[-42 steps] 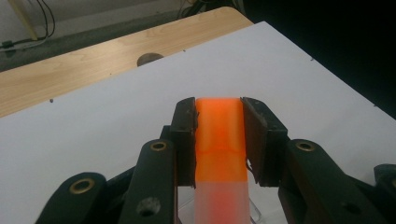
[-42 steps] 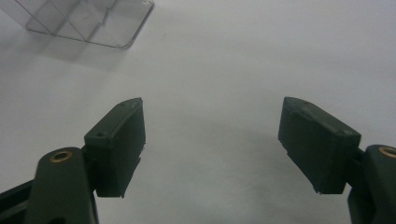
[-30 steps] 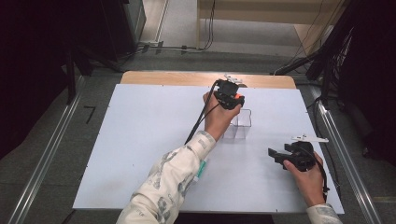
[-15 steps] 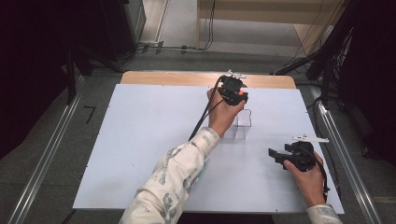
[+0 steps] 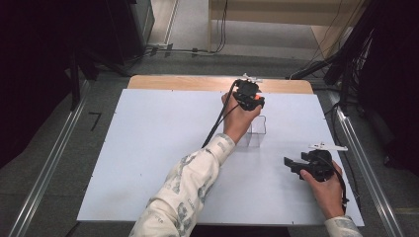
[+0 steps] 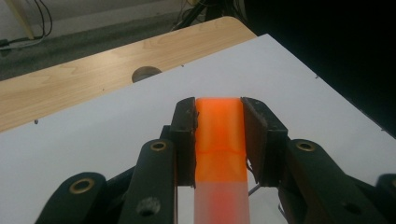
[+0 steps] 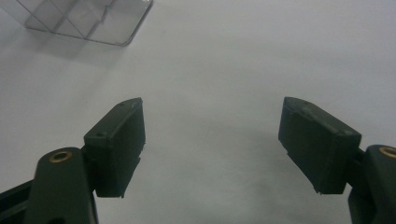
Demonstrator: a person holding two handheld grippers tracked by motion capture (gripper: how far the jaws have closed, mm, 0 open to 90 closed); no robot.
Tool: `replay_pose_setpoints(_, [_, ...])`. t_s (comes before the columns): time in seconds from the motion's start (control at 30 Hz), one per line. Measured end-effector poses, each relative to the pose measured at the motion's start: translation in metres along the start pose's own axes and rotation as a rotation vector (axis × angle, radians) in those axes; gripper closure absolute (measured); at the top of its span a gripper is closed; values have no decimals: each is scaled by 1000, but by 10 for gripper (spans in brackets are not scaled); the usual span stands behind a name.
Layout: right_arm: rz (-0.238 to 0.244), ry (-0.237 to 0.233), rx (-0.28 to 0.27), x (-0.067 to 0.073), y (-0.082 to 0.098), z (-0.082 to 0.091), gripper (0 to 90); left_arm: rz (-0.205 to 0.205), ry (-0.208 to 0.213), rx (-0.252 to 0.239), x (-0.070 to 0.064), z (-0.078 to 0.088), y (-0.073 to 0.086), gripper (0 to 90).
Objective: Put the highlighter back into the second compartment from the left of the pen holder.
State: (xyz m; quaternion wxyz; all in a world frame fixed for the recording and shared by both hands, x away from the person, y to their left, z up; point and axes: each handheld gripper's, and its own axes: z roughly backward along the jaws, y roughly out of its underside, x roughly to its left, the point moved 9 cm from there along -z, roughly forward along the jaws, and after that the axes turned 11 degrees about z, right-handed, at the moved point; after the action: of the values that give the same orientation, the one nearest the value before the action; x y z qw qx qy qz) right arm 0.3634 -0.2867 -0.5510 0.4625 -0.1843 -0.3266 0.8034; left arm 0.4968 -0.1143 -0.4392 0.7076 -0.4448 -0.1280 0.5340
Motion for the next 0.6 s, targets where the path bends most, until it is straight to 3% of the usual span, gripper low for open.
replay_pose_setpoints(0.6, [-1, -3, 9, 1, 1, -1, 214, -3, -3, 2, -1, -2, -1, 671])
